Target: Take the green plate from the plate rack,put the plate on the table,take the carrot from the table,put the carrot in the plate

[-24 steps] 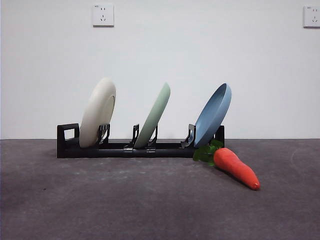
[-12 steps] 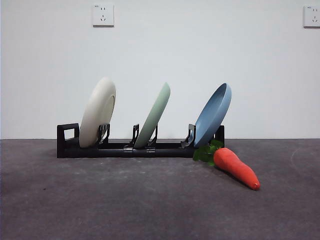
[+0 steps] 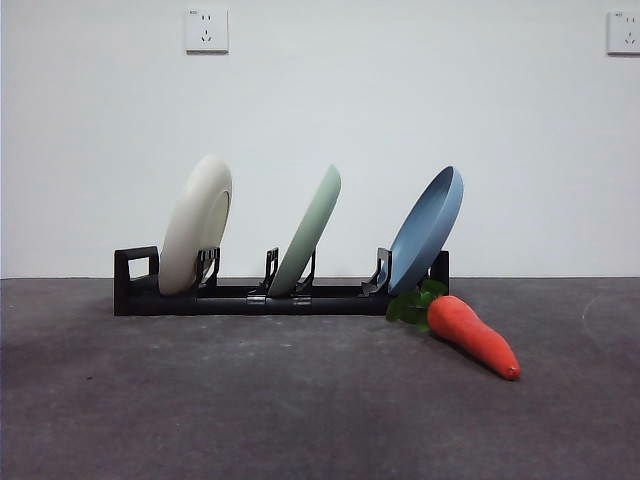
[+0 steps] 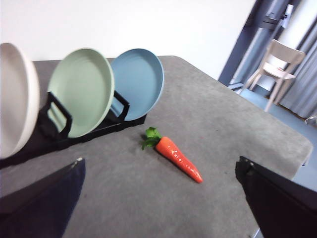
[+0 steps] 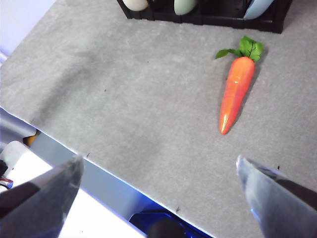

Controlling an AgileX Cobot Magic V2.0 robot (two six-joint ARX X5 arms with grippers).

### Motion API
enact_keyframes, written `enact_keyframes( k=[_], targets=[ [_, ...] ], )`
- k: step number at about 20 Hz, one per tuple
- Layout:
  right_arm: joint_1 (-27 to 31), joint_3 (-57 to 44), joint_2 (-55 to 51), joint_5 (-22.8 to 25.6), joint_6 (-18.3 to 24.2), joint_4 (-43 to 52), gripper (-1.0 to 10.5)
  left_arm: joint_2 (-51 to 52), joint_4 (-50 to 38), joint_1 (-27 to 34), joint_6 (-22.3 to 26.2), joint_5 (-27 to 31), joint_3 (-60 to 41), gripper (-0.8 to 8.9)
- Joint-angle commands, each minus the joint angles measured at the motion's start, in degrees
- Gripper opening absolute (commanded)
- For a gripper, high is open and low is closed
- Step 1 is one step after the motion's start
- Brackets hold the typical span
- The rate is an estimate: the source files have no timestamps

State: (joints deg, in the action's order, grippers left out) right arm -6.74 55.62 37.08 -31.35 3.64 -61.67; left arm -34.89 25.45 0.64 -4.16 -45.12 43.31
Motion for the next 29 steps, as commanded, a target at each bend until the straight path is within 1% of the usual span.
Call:
enact_keyframes(
  k=[1,3,7,10,13,14,16,20,21,24,26,28,29],
  targets=[
    [-0.1,0.1,0.8,0.0,-0.2,0.3,6.3,-5.0,-4.6,-2.9,-0.4,2.1,1.7,6.01],
    [-0.1,0.1,1.8,0.0,-0.2,0.3,6.3,-11.0,-7.6,-6.8,-0.3,6.0,4.5,6.02],
    [-0.1,0.1,3.6,0.0,-0.2,0.3,6.3,-24.3,-12.1,-16.0,0.1,15.8,12.8,6.01],
    [-0.1,0.1,4.6,0.0,-0.2,0.3,6.3,-35.9,-14.3,-22.2,3.4,21.9,20.9,5.97],
    [-0.1,0.1,4.9,0.0,-0.2,0.2,6.3,-46.9,-15.2,-25.8,5.5,27.6,29.0,5.97],
    [-0.1,0.1,4.9,0.0,-0.2,0.2,6.3,-51.0,-15.8,-26.7,5.9,28.8,31.9,5.97],
    [-0.1,0.1,4.9,0.0,-0.2,-0.1,6.3,-58.0,-17.2,-27.4,5.9,29.2,36.7,5.97],
    [-0.1,0.1,4.9,0.0,-0.2,-0.8,6.3,-68.9,-20.0,-28.2,6.0,31.8,42.6,5.97],
    [-0.1,0.1,4.9,0.0,-0.2,-1.0,6.3,-70.6,-22.1,-28.3,6.0,31.9,42.7,5.97],
    [-0.1,0.1,4.9,0.0,-0.3,-1.0,6.3,-75.0,-26.7,-28.3,6.0,34.6,42.7,5.97],
    [-0.1,0.1,4.9,0.0,-0.3,-1.0,6.3,-77.5,-28.4,-28.3,6.0,34.7,42.7,5.97],
    [-0.1,0.1,4.9,0.2,-0.2,-1.0,6.3,-79.2,-29.2,-28.5,7.7,35.0,42.7,5.97],
    [-0.1,0.1,4.9,0.2,-0.2,-1.0,6.3,-79.6,-29.1,-28.6,8.1,36.1,42.7,5.96]
  ],
)
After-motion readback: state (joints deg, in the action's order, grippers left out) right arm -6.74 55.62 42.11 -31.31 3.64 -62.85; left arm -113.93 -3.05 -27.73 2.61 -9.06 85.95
